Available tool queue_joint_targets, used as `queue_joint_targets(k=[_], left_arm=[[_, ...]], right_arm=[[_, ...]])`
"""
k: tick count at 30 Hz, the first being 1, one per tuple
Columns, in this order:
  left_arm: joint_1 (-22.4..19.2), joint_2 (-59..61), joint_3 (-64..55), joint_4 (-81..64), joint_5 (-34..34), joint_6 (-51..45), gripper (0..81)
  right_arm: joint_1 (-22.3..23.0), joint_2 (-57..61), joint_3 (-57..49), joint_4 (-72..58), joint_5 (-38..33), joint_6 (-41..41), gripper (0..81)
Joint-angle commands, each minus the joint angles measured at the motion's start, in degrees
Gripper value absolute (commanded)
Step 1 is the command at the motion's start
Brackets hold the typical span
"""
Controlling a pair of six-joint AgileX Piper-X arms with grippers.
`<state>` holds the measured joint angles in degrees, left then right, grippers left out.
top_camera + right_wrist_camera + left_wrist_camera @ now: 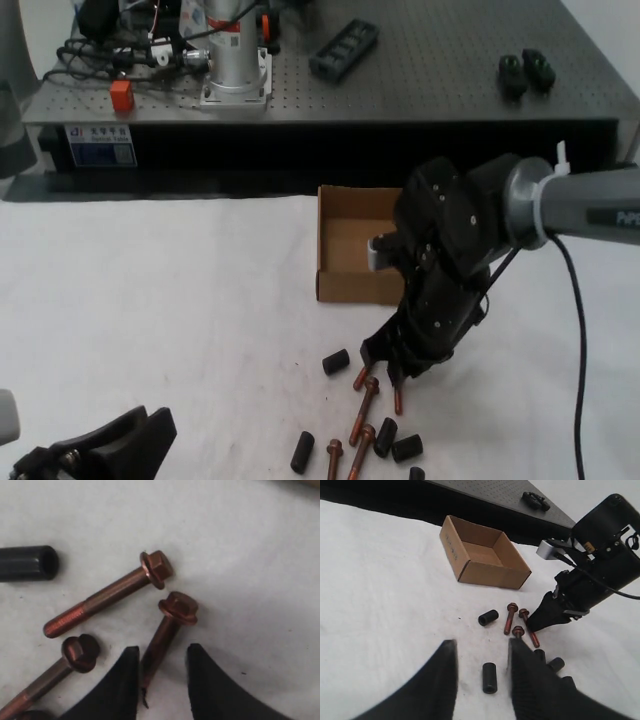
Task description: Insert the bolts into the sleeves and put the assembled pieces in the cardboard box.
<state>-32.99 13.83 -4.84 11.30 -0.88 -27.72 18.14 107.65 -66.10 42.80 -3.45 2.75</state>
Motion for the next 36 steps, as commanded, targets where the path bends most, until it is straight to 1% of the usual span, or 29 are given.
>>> queue_joint_targets(k=[1, 8, 10, 11, 14, 16, 18, 21, 25, 29, 31, 36], left_arm=[[-0.04, -0.22, -0.65, -0.30, 0.25, 0.80, 25.5], [-0.04, -0.22, -0.65, 1.41, 1.56, -0.10, 25.5], [-0.04, -0.22, -0.65, 2.83, 3.38, -0.54, 25.5], [-0.04, -0.22, -0.65, 3.41, 4.58, -0.53, 25.5], [-0.04, 0.61, -0.87, 7.84, 7.69, -0.53, 25.3], [-0.04, 2.84, -1.38, 11.09, 8.37, -0.26, 25.3], [-0.04, 6.05, -1.68, 11.26, 10.21, 0.91, 25.3], [-0.04, 13.09, -3.50, 10.96, 11.95, 3.27, 25.3], [-0.04, 26.08, -10.27, 10.90, 12.20, 9.79, 25.3], [-0.04, 40.38, -19.31, 11.01, 13.93, 15.11, 25.9], [-0.04, 47.92, -25.07, 12.44, 15.11, 17.27, 27.8], [-0.40, 62.99, -39.35, 21.78, 15.08, 20.25, 33.2]], right_arm=[[0.02, 0.73, -0.43, 0.03, 0.81, -0.17, 23.5], [0.02, 3.77, -0.43, -0.01, 0.68, 1.57, 23.2], [0.02, 4.13, -0.43, -0.20, 0.79, 1.57, 22.9], [0.02, 4.13, -0.43, -0.52, 0.86, 1.57, 21.4], [0.02, 4.13, -0.43, -1.68, 1.54, 1.57, 11.3], [0.02, 4.13, -0.43, -2.25, 1.51, 1.57, 0.6], [0.02, 4.13, -0.43, -2.23, 1.51, 1.44, 7.2], [0.02, 3.96, -0.43, -2.23, 1.51, 1.12, 7.2], [-0.59, 0.66, -0.32, -2.35, 1.35, 1.05, 7.2], [-1.00, -7.21, 0.37, -1.44, 0.36, 0.44, 7.2], [-1.40, -12.44, 1.20, 0.19, 0.23, -0.24, 7.2], [-3.24, -25.43, 5.86, 4.59, -0.13, -0.25, 7.2]])
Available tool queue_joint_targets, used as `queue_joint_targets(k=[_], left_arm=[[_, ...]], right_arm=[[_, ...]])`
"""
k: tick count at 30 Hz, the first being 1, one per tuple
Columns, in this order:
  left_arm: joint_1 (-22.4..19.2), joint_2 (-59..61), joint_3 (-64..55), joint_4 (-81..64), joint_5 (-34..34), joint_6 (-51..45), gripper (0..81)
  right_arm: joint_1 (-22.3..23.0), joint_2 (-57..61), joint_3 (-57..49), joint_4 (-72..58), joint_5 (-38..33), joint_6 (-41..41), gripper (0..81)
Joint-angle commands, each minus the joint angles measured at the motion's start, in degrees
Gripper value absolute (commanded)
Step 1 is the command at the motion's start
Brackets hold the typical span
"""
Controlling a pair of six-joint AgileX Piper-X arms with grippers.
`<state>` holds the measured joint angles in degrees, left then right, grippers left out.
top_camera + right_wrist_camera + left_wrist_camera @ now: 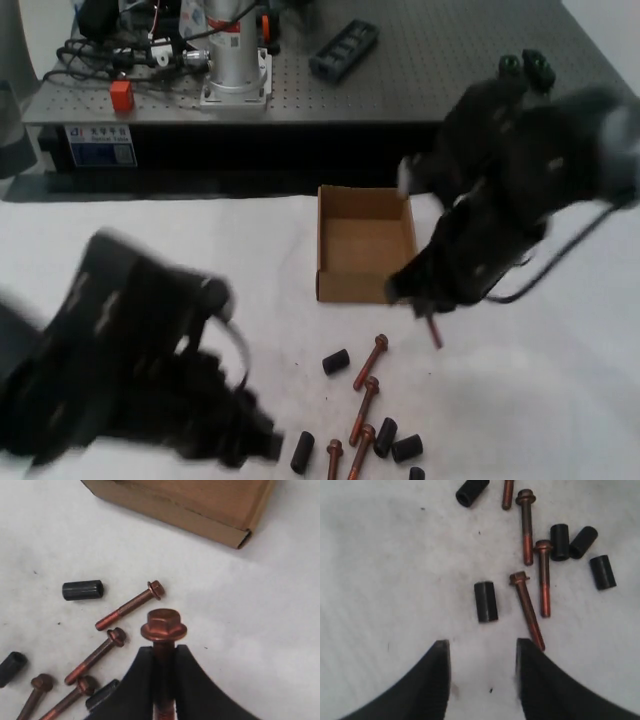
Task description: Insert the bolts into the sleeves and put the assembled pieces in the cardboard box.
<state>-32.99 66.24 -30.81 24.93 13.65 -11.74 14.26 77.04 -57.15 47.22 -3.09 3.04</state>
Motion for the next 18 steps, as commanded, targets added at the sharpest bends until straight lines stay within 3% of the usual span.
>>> queue_joint_targets(k=[1, 8, 18], left_arm=[[-0.62, 13.53, -16.08, 10.19, 0.55, 5.07, 33.3], [-5.13, 28.16, -29.08, 16.70, -0.83, 6.70, 33.3], [-7.23, 34.39, -31.12, 18.07, -4.49, 6.70, 33.3]], right_arm=[[0.30, 3.07, -1.74, 0.62, -0.49, -0.54, 7.2], [-2.42, -10.70, 6.63, 1.03, -0.49, -0.54, 7.2], [-3.43, -14.49, 9.24, 2.18, -2.33, -0.35, 7.2]])
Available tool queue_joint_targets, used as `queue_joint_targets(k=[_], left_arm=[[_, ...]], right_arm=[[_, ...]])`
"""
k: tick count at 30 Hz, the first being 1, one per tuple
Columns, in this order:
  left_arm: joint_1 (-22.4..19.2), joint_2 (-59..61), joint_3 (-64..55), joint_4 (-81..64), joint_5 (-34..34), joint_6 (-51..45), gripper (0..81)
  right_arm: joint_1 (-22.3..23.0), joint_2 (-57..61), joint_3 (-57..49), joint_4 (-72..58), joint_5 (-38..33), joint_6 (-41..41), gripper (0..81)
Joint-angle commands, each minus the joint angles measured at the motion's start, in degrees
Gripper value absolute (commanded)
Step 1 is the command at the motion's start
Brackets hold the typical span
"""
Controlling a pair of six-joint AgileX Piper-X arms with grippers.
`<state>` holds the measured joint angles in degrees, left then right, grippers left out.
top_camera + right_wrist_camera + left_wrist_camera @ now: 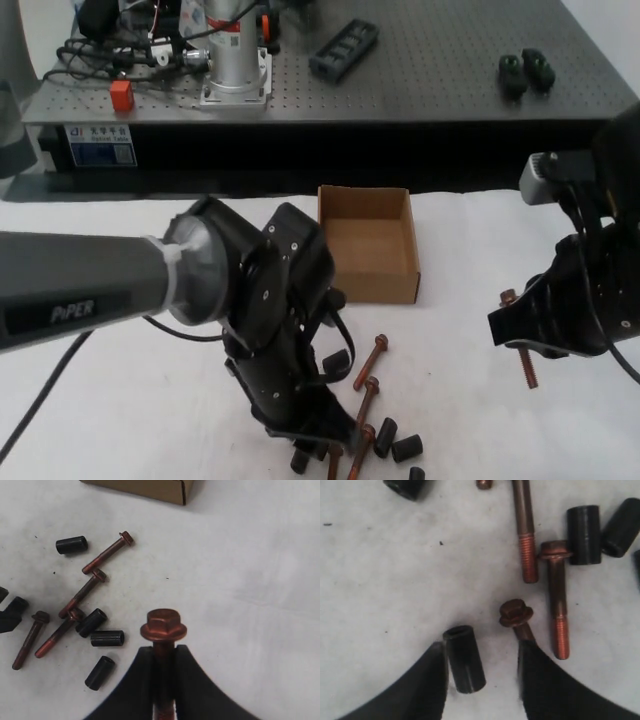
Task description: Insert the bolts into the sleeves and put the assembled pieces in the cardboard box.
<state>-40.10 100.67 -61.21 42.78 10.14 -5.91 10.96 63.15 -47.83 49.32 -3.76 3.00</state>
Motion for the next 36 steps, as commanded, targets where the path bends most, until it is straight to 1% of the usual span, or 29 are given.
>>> queue_joint_targets(k=[1, 16, 19, 22, 23, 28, 32, 35, 36], left_arm=[[-0.11, 0.01, -0.73, 0.61, -0.98, 0.87, 33.3], [-0.11, 3.13, -0.73, 1.00, -0.98, -0.51, 33.2], [-0.11, 3.69, -0.73, 0.47, -0.98, -0.51, 31.9], [-0.11, 3.65, -0.73, -0.59, -0.78, -0.51, 26.2], [-0.11, 3.65, -0.73, -1.03, -0.28, -0.51, 22.8], [-0.11, 3.65, -0.73, -1.89, 3.83, -0.51, 0.9], [-0.11, 2.84, -0.87, -2.03, 5.09, -0.51, 0.6], [-0.01, -1.21, -0.68, -2.42, 4.07, -1.94, 0.6], [-0.01, -3.62, -0.22, -3.23, 3.79, -2.53, 0.6]], right_arm=[[-0.13, -0.61, -0.09, 0.07, -2.21, -0.31, 7.2], [-0.13, -0.61, -0.09, 0.07, -2.64, -0.02, 7.2], [-0.13, -0.61, -0.09, 0.07, -2.64, -0.02, 7.2], [-0.13, -0.61, -0.09, 0.07, -2.64, -0.02, 7.2], [-0.13, -0.61, -0.09, 0.07, -2.64, -0.02, 7.2], [-0.13, -0.61, -0.09, 0.07, -2.64, -0.02, 7.2], [-0.13, -0.61, -0.09, -0.35, -2.64, -0.04, 7.2], [-0.13, -1.28, 0.10, -2.63, -5.52, 0.19, 7.2], [-0.13, -2.00, 0.31, -4.01, -7.28, 1.48, 7.2]])
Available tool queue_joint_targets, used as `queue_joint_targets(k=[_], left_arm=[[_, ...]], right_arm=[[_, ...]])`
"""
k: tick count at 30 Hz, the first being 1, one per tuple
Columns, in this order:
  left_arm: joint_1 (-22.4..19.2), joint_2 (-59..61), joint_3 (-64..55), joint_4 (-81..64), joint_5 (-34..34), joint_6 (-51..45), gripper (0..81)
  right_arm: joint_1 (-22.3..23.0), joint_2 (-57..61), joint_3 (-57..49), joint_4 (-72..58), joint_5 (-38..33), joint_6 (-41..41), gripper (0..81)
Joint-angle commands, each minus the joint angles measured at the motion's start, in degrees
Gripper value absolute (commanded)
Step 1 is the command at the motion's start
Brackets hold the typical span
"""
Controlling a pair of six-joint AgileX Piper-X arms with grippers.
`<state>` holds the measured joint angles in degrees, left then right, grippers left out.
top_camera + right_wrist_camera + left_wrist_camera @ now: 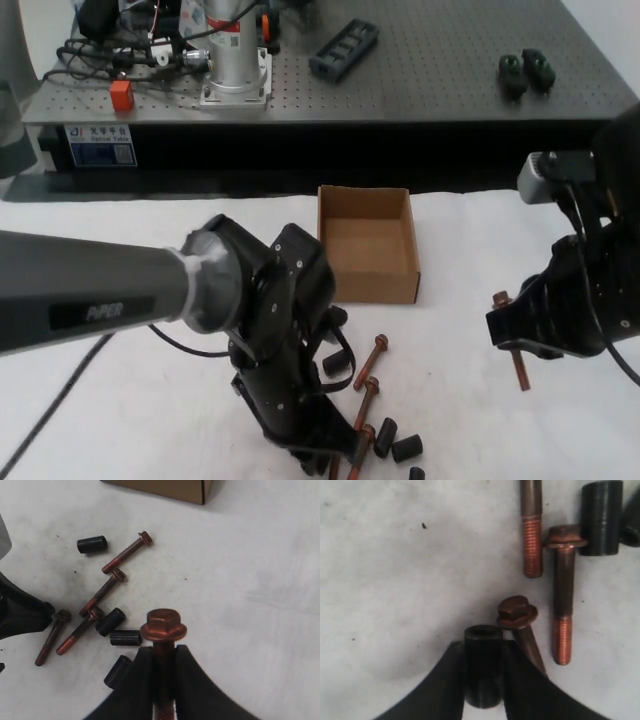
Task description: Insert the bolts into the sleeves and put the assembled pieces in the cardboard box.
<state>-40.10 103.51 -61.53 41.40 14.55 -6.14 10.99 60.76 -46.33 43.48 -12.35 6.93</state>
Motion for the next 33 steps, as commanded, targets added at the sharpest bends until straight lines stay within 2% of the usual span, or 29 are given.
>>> queue_joint_targets(k=[1, 4, 9, 12, 17, 22, 33], left_arm=[[-0.01, -9.35, 1.34, -4.36, -0.31, -2.85, 0.6], [-1.41, -19.04, 8.86, -19.91, 4.22, -5.56, 0.6], [-2.40, -29.40, 22.81, -48.45, 19.24, -11.85, 0.6], [-2.40, -32.40, 26.57, -59.65, 20.85, -17.76, 0.6], [-2.40, -33.39, 27.23, -67.57, 23.53, -20.88, 0.6], [-2.40, -33.39, 27.23, -67.68, 23.54, -21.35, 0.6], [-2.40, -33.39, 27.23, -67.68, 25.23, -22.24, 0.6]], right_arm=[[-0.17, -0.52, -0.80, -0.08, -0.78, -0.61, 7.2], [0.04, -4.30, 2.00, -10.86, -6.72, 6.72, 7.2], [1.52, -9.54, 9.91, -39.38, -13.87, 21.83, 7.2], [3.21, -9.58, 12.90, -52.30, -16.50, 29.39, 7.2], [4.55, -9.58, 14.34, -53.42, -16.53, 30.52, 7.2], [4.54, -9.58, 14.31, -50.63, -17.09, 30.35, 7.2], [4.54, -9.46, 14.31, -50.28, -23.88, 29.00, 7.2]])
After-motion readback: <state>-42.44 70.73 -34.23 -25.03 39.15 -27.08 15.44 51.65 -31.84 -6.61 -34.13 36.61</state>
